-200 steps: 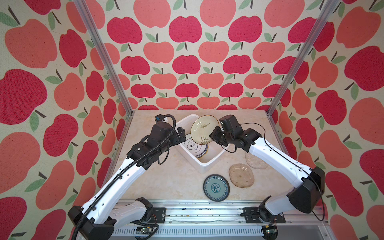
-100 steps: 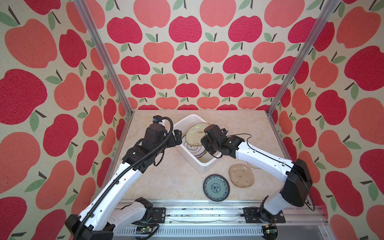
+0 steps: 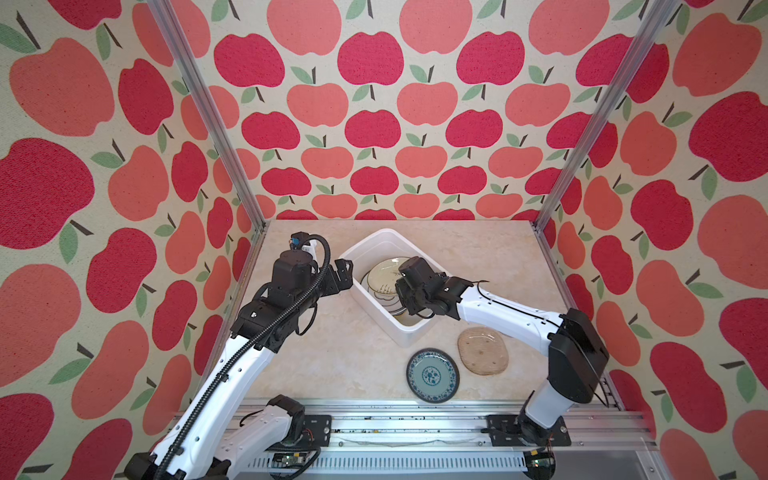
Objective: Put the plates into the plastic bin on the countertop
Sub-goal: 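Lower the cream plate into the bin against the stacked plates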
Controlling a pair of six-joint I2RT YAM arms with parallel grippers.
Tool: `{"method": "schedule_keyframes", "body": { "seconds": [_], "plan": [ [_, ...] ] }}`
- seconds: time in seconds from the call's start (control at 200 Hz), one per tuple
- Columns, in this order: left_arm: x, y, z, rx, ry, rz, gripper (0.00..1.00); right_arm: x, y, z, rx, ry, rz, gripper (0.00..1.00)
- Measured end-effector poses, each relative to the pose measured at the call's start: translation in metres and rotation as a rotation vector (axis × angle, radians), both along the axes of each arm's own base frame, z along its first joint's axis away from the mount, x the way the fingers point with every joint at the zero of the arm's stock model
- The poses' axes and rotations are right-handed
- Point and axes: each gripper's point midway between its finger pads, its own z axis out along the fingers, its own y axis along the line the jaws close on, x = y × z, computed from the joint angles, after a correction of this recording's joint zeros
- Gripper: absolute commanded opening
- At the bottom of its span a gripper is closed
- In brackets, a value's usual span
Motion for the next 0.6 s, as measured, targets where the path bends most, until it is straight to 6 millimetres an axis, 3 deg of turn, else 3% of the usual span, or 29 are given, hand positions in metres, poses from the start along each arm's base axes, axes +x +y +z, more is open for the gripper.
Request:
{"method": "schedule_keyframes", "body": {
  "seconds": [0.6],
  "plan": [
    [0.007,-0.007,-0.014,0.019,0.047,-0.023,0.99,0.013,0.009,-0.042,0.055,0.11,0.015,0.05]
  ]
}}
